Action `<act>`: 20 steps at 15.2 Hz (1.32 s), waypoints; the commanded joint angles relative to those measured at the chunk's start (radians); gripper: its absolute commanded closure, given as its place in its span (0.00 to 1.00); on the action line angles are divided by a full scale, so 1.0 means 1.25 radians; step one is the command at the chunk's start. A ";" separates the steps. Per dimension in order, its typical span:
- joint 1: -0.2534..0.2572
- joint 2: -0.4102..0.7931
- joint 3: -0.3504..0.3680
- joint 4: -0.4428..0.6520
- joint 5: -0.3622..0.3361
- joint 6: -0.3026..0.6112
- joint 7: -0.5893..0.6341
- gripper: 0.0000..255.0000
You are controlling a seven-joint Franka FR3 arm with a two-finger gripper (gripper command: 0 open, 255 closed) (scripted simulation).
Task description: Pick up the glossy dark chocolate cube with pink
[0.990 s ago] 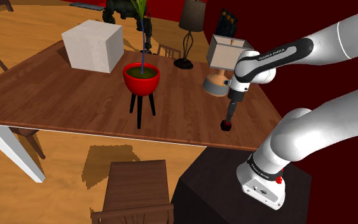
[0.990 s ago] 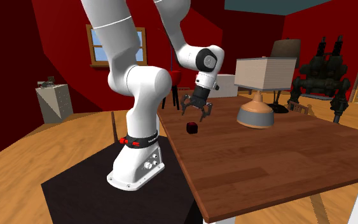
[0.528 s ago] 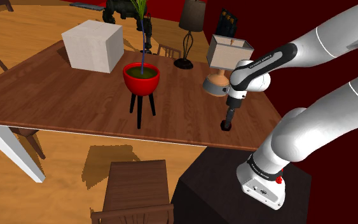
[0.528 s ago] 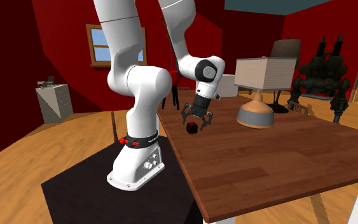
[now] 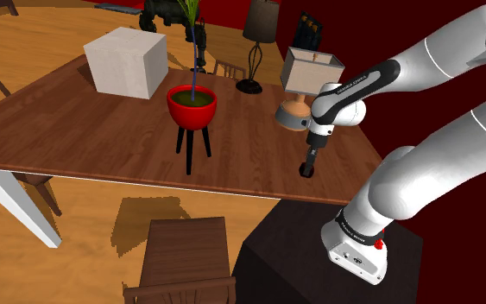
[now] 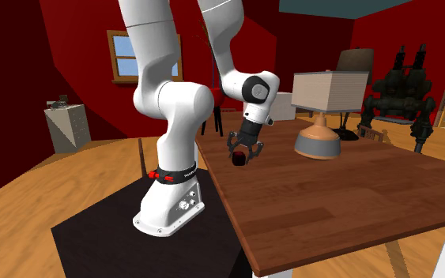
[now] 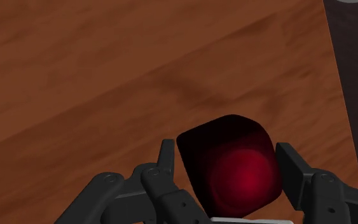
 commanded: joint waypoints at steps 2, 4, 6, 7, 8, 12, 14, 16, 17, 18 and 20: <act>0.000 0.005 -0.001 -0.001 0.001 0.003 -0.001 1.00; 0.001 0.006 -0.002 0.000 0.002 0.003 -0.002 1.00; -0.010 -0.025 0.007 0.004 -0.013 -0.029 0.013 1.00; -0.015 -0.040 0.011 0.006 -0.020 -0.045 0.020 1.00; -0.019 -0.054 0.016 0.008 -0.025 -0.061 0.026 1.00; -0.034 -0.108 0.032 0.021 -0.041 -0.125 0.048 1.00; -0.040 -0.133 0.040 0.029 -0.046 -0.156 0.057 1.00; -0.044 -0.156 0.048 0.037 -0.050 -0.186 0.065 1.00; -0.047 -0.167 0.052 0.042 -0.051 -0.201 0.068 1.00; -0.049 -0.177 0.056 0.046 -0.052 -0.216 0.072 1.00; -0.051 -0.189 0.060 0.052 -0.053 -0.233 0.076 1.00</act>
